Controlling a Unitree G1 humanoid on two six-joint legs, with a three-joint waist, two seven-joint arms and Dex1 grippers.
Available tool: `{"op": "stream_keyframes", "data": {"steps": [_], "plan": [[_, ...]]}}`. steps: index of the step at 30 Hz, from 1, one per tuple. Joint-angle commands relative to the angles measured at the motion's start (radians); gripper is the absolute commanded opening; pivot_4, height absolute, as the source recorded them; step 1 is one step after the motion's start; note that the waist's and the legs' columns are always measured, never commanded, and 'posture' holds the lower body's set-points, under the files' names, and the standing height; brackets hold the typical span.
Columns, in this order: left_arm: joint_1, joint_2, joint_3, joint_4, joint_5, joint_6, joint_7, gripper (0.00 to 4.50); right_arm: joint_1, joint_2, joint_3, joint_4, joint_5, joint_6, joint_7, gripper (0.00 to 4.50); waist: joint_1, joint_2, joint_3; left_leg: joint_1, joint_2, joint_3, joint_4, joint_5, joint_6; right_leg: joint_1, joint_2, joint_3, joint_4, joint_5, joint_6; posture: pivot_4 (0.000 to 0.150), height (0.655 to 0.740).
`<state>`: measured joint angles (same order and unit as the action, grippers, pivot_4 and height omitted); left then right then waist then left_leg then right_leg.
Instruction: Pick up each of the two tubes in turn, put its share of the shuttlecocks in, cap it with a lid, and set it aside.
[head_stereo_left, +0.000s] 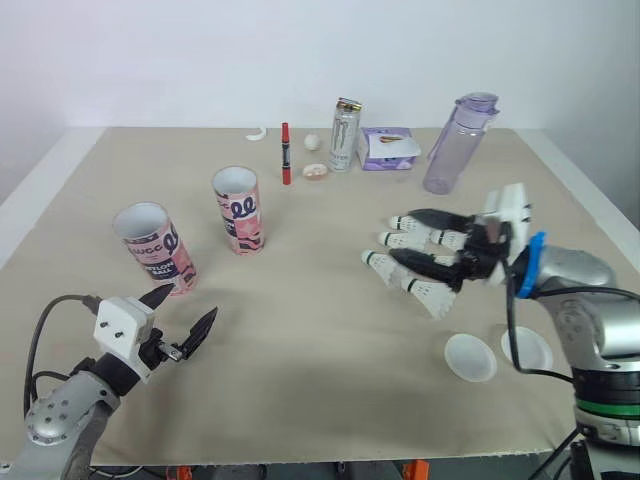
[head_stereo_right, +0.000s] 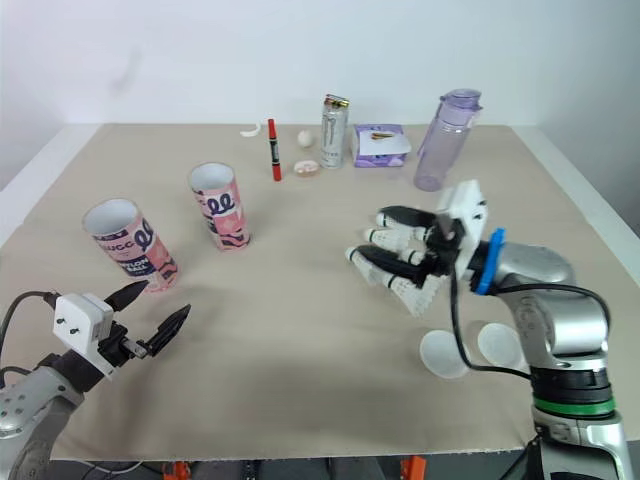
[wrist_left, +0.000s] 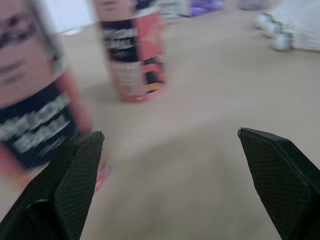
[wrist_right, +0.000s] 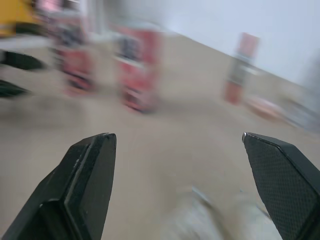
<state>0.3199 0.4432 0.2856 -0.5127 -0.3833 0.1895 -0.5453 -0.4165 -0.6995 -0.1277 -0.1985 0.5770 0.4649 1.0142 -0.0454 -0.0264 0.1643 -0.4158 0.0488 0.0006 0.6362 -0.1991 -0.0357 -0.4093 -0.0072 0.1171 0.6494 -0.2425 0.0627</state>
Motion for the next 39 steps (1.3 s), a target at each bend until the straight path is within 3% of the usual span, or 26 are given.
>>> {"op": "stream_keyframes", "data": {"steps": [1, 8, 17, 26, 39], "plan": [[0.025, -0.064, 0.059, -0.042, -0.005, -0.038, 0.085, 4.50, -0.050, 0.087, 0.101, -0.057, 0.013, -0.007, 0.004, 4.36, -0.002, -0.001, 0.000, 0.000, 0.000, 0.001, 0.000, 0.000, 0.000, 0.000, 0.000, 0.000, -0.001, 0.000, 0.000, 0.150, 0.7400], [0.020, -0.086, 0.144, 0.024, -0.032, -0.042, 0.128, 4.50, -0.091, 0.170, 0.235, 0.017, -0.051, -0.082, 0.071, 4.36, -0.002, -0.001, 0.000, 0.000, 0.001, 0.000, 0.000, 0.000, 0.000, 0.000, 0.000, -0.001, -0.001, 0.001, -0.001, 0.150, 0.7400], [-0.045, -0.023, 0.180, 0.140, -0.081, -0.012, 0.075, 4.50, -0.103, 0.209, 0.264, 0.020, -0.076, -0.099, 0.071, 4.36, -0.003, -0.002, 0.000, 0.000, 0.002, 0.000, 0.000, 0.000, 0.000, -0.001, 0.000, -0.003, 0.000, 0.001, -0.003, 0.150, 0.7400], [-0.181, 0.030, 0.154, 0.258, -0.129, 0.060, 0.035, 4.50, -0.097, 0.207, 0.254, 0.012, -0.095, -0.099, 0.052, 4.36, -0.003, -0.002, 0.001, 0.000, 0.002, 0.000, 0.000, 0.000, 0.000, -0.001, 0.001, -0.004, 0.000, 0.001, -0.003, 0.150, 0.7400], [-0.376, 0.103, 0.054, 0.454, -0.053, 0.065, -0.040, 4.50, -0.095, 0.198, 0.244, -0.003, -0.100, -0.092, 0.024, 4.36, -0.003, -0.003, 0.001, -0.001, 0.002, -0.001, -0.001, 0.000, -0.001, -0.001, 0.001, -0.005, 0.000, 0.001, -0.003, 0.150, 0.7400]]}}
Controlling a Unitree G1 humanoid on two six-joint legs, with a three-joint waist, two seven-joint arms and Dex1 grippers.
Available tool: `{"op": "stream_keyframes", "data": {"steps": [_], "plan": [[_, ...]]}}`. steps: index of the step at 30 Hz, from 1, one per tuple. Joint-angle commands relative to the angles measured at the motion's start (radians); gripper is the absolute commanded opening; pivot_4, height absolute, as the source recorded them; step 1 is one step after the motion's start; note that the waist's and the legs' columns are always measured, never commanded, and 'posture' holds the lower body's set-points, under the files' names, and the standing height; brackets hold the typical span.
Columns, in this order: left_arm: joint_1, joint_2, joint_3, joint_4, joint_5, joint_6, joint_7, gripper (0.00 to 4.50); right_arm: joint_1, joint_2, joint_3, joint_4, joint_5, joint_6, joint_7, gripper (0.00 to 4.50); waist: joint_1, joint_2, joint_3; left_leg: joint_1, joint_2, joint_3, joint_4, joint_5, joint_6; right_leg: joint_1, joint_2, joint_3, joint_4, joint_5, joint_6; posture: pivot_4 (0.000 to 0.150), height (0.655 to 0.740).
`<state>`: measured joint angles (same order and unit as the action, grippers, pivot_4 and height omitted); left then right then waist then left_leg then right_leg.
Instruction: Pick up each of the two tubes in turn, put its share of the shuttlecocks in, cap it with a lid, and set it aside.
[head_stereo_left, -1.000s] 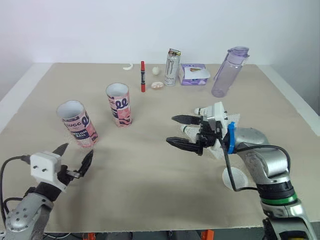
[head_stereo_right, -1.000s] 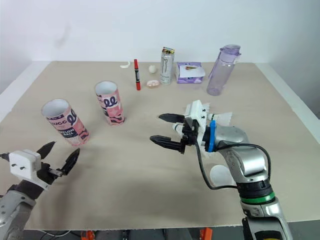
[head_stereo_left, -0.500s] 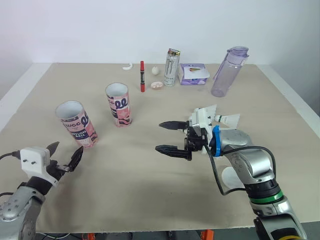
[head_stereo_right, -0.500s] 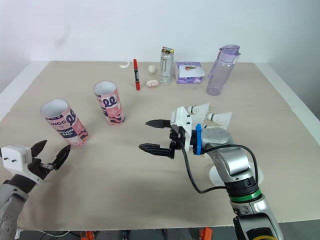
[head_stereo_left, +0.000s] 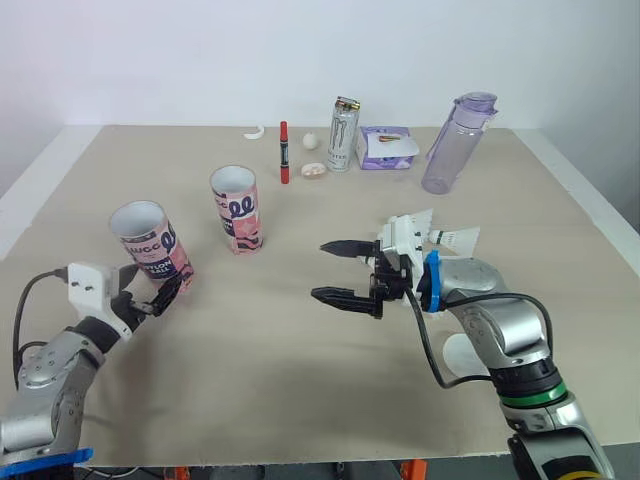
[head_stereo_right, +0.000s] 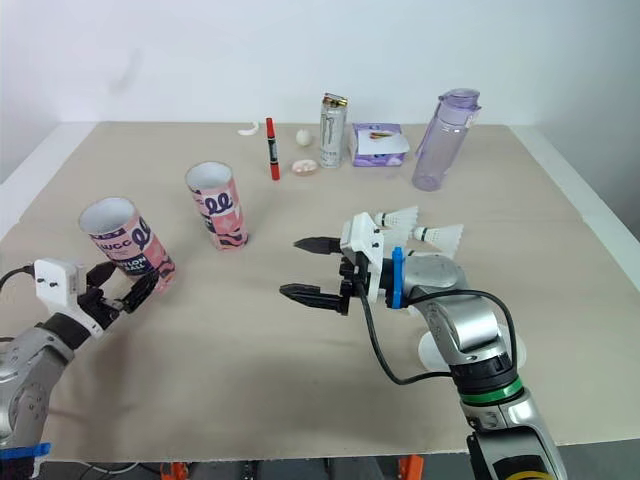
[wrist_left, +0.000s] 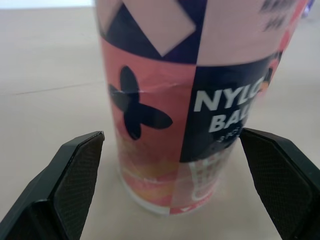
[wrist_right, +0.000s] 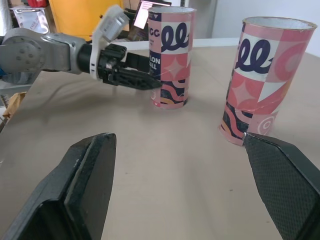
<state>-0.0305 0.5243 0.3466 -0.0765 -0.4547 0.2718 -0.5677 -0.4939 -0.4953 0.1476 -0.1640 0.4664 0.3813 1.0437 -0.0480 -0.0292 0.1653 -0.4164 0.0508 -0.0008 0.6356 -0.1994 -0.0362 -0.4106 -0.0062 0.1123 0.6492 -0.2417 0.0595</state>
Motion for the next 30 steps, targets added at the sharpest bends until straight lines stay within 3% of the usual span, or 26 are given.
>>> {"op": "stream_keyframes", "data": {"steps": [1, 14, 26, 28, 30], "plan": [[-0.037, 0.026, -0.013, 0.033, 0.025, -0.019, -0.025, 4.50, -0.018, -0.006, -0.032, -0.037, 0.010, -0.008, -0.007, 4.36, 0.000, 0.000, 0.000, 0.000, 0.000, 0.000, 0.000, 0.000, 0.000, 0.000, 0.000, 0.000, 0.000, 0.000, 0.000, 0.150, 0.7400], [-0.187, 0.047, -0.079, 0.247, 0.100, -0.132, -0.138, 4.50, -0.012, -0.012, -0.034, -0.058, 0.016, 0.000, -0.025, 4.36, 0.001, 0.000, 0.000, -0.002, 0.000, -0.002, 0.000, 0.000, 0.000, -0.001, 0.000, -0.001, 0.000, 0.002, 0.004, 0.150, 0.7400], [-0.222, 0.041, -0.098, 0.350, 0.107, -0.228, -0.213, 4.50, -0.012, -0.013, -0.033, -0.067, 0.021, 0.009, -0.030, 4.36, 0.001, 0.000, 0.000, -0.004, 0.000, -0.003, 0.000, 0.000, 0.000, -0.001, 0.000, -0.001, 0.000, 0.002, 0.005, 0.150, 0.7400], [-0.221, 0.040, -0.100, 0.357, 0.107, -0.234, -0.221, 3.95, -0.012, -0.013, -0.034, -0.068, 0.022, 0.011, -0.029, 4.50, 0.001, 0.000, 0.000, -0.004, 0.000, -0.003, 0.000, 0.000, 0.000, -0.001, 0.000, -0.001, 0.000, 0.002, 0.005, 0.150, 0.7400], [-0.218, 0.039, -0.102, 0.364, 0.106, -0.241, -0.226, 3.12, -0.012, -0.014, -0.034, -0.069, 0.023, 0.012, -0.027, 4.50, 0.001, 0.000, 0.000, -0.004, 0.000, -0.003, 0.000, 0.000, 0.000, -0.001, 0.000, -0.001, 0.000, 0.002, 0.005, 0.150, 0.7400]]}}
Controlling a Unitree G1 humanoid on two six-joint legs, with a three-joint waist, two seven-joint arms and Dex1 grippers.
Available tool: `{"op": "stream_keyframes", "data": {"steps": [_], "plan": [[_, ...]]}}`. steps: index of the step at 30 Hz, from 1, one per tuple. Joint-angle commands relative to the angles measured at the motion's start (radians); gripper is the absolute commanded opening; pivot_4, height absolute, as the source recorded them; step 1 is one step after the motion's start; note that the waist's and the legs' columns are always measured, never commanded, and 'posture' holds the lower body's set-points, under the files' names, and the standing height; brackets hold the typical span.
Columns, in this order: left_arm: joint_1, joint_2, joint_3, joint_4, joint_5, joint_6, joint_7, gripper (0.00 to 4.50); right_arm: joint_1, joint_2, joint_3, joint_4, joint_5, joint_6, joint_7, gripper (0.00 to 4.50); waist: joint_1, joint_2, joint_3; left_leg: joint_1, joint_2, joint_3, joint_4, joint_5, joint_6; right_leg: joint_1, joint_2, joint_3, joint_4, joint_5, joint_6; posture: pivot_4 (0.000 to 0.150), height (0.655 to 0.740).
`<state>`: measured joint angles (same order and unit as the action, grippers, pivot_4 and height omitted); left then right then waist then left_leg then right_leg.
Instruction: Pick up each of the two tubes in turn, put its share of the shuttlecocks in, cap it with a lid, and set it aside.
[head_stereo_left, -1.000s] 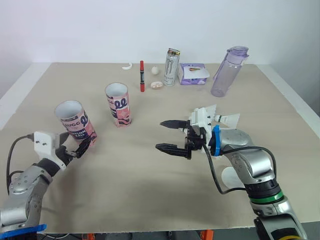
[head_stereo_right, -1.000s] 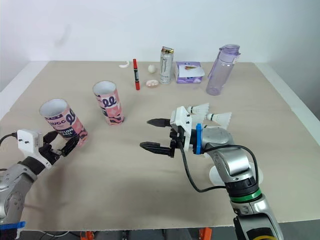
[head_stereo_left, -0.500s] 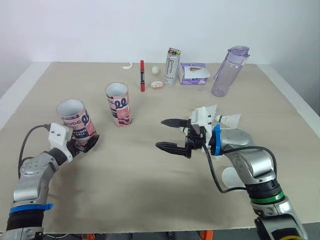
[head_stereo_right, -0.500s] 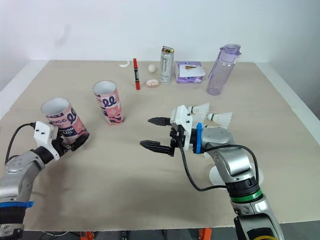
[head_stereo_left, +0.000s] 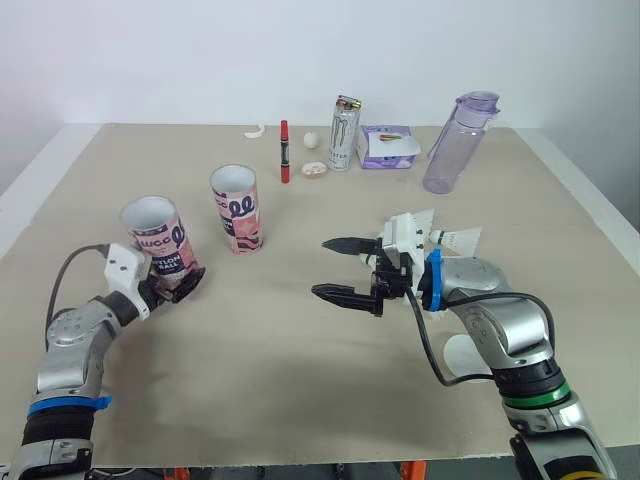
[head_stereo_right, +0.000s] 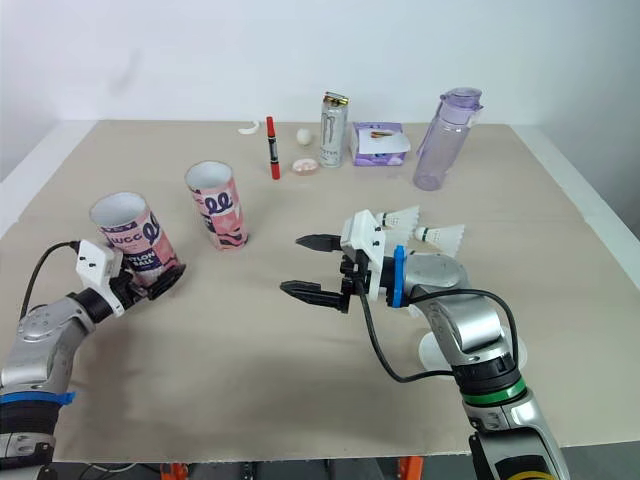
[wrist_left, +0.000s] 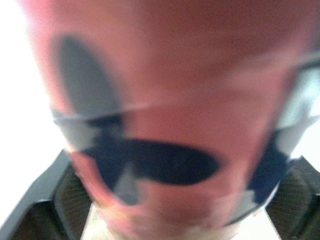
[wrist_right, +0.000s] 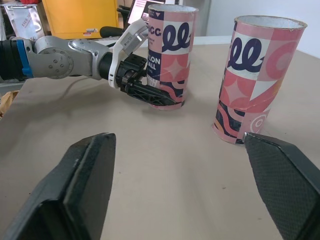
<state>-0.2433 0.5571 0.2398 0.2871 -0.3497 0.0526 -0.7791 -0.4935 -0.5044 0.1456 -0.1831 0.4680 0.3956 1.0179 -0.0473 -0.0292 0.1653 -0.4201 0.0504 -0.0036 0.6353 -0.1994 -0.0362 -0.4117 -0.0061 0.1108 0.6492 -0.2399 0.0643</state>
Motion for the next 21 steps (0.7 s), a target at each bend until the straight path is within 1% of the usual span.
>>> {"op": "stream_keyframes", "data": {"steps": [1, 3, 12, 15, 21], "plan": [[-0.003, 0.005, 0.005, 0.003, 0.001, -0.027, -0.017, 2.94, -0.012, -0.006, -0.032, -0.051, 0.022, -0.001, -0.001, 4.50, 0.000, 0.000, 0.000, 0.000, 0.000, 0.000, 0.000, 0.000, 0.000, 0.000, 0.000, 0.000, 0.000, 0.000, 0.000, 0.150, 0.7400], [-0.002, 0.003, 0.009, 0.011, 0.002, -0.039, -0.014, 2.88, -0.012, -0.007, -0.032, -0.051, 0.021, -0.001, 0.000, 4.50, 0.000, 0.000, 0.000, 0.000, 0.000, 0.000, 0.000, 0.000, 0.000, 0.000, 0.000, 0.000, 0.000, 0.000, 0.000, 0.150, 0.7400], [0.011, 0.020, 0.010, 0.009, 0.019, -0.070, -0.017, 2.88, -0.010, -0.012, -0.038, -0.062, 0.026, 0.006, 0.000, 4.50, 0.000, 0.000, 0.000, 0.000, 0.000, 0.000, 0.000, 0.000, 0.000, 0.000, 0.000, 0.000, 0.000, 0.000, 0.000, 0.150, 0.7400], [0.045, 0.044, 0.003, -0.046, 0.026, -0.075, -0.046, 2.88, 0.005, -0.020, -0.051, -0.091, 0.046, 0.020, -0.001, 4.50, -0.001, 0.000, 0.000, 0.000, 0.000, 0.000, 0.000, 0.000, 0.000, 0.000, 0.000, 0.000, 0.000, 0.000, 0.000, 0.150, 0.7400], [0.158, 0.131, -0.029, -0.254, 0.021, -0.035, -0.136, 2.88, 0.074, -0.058, -0.074, -0.190, 0.093, 0.048, 0.010, 4.50, 0.000, 0.000, 0.000, -0.001, 0.000, 0.000, 0.000, 0.000, 0.000, -0.001, 0.000, 0.000, 0.000, -0.001, -0.001, 0.150, 0.7400]]}}
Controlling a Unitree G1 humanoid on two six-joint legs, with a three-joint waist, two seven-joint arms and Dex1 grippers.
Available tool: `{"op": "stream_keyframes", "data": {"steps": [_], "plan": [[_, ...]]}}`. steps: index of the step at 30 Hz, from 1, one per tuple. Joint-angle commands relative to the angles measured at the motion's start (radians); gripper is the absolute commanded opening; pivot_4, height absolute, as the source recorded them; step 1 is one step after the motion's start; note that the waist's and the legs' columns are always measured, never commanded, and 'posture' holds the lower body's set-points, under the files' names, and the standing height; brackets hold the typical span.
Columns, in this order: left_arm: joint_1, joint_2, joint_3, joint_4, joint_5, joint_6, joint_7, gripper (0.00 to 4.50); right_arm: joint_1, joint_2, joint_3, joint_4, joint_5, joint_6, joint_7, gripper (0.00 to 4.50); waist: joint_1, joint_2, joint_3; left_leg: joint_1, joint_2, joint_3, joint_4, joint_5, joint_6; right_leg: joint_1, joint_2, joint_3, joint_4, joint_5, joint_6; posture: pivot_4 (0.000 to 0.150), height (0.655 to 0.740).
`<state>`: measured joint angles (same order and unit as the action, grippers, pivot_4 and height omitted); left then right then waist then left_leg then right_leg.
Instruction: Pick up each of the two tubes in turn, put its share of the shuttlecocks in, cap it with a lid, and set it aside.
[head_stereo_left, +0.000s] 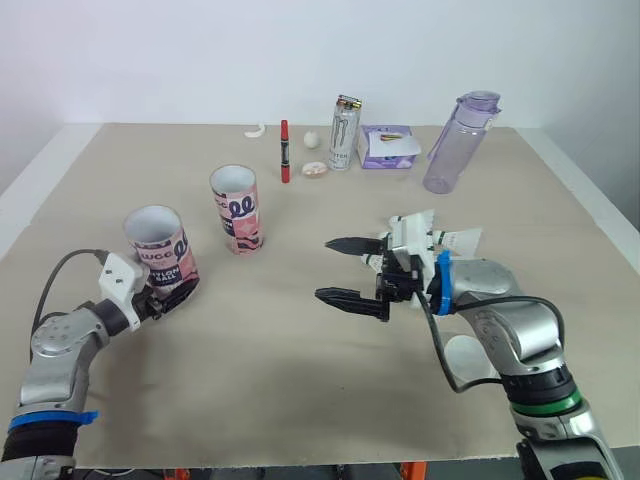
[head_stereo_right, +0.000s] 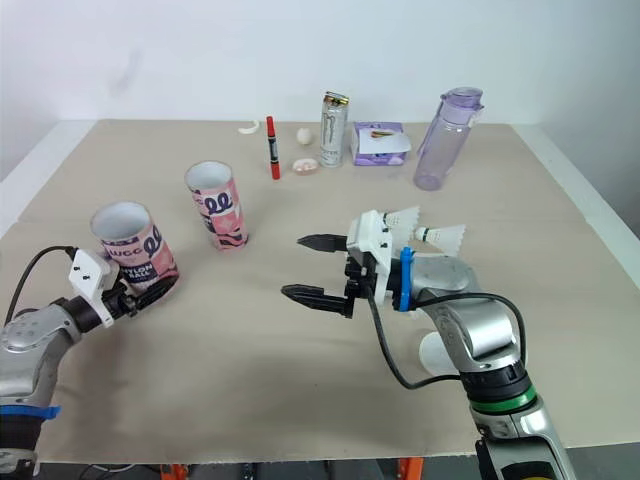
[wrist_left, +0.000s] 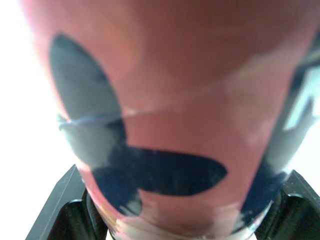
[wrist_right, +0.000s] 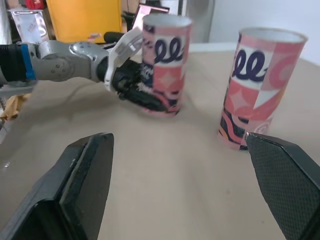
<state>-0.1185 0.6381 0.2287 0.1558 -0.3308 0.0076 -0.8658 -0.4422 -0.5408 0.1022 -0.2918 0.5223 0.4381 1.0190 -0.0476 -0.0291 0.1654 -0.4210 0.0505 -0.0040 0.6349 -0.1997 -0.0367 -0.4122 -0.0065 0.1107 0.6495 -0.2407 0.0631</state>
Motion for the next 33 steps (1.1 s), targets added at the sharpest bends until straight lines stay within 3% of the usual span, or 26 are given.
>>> {"op": "stream_keyframes", "data": {"steps": [1, 9, 16, 23, 33], "plan": [[0.045, 0.060, -0.024, -0.149, 0.001, 0.019, -0.058, 2.88, 0.031, -0.028, -0.031, -0.093, 0.042, 0.008, 0.010, 4.50, 0.000, 0.000, 0.000, 0.000, 0.000, 0.000, 0.000, 0.000, 0.000, 0.000, 0.000, 0.000, 0.000, 0.000, 0.000, 0.150, 0.7400], [-0.044, 0.147, -0.210, -0.390, -0.003, 0.219, -0.174, 2.88, 0.116, -0.096, -0.035, -0.210, 0.068, 0.016, 0.024, 4.50, 0.002, 0.000, 0.000, -0.001, 0.000, 0.001, 0.001, 0.000, 0.000, 0.000, -0.001, 0.000, 0.000, -0.002, -0.003, 0.150, 0.7400], [-0.271, 0.189, -0.417, -0.439, 0.078, 0.388, -0.258, 2.88, 0.262, -0.140, -0.124, -0.323, 0.092, 0.052, -0.067, 4.50, 0.003, -0.001, 0.001, -0.002, 0.000, -0.001, 0.001, 0.000, 0.000, -0.001, 0.001, 0.000, 0.000, -0.003, -0.001, 0.150, 0.7400], [-0.395, 0.200, -0.540, -0.441, 0.165, 0.411, -0.325, 2.88, 0.387, -0.158, -0.184, -0.381, 0.105, 0.045, -0.111, 4.50, -0.001, 0.000, 0.001, -0.002, -0.001, -0.001, 0.001, -0.001, 0.001, -0.001, 0.001, 0.000, 0.001, -0.003, 0.003, 0.150, 0.7400], [-0.491, 0.141, -0.656, -0.388, 0.284, 0.396, -0.334, 2.88, 0.425, -0.140, -0.205, -0.398, 0.119, 0.043, -0.176, 4.50, 0.002, -0.001, 0.001, -0.002, -0.002, -0.003, 0.004, 0.000, 0.001, 0.001, 0.001, 0.000, 0.002, -0.004, 0.001, 0.150, 0.7400]]}}
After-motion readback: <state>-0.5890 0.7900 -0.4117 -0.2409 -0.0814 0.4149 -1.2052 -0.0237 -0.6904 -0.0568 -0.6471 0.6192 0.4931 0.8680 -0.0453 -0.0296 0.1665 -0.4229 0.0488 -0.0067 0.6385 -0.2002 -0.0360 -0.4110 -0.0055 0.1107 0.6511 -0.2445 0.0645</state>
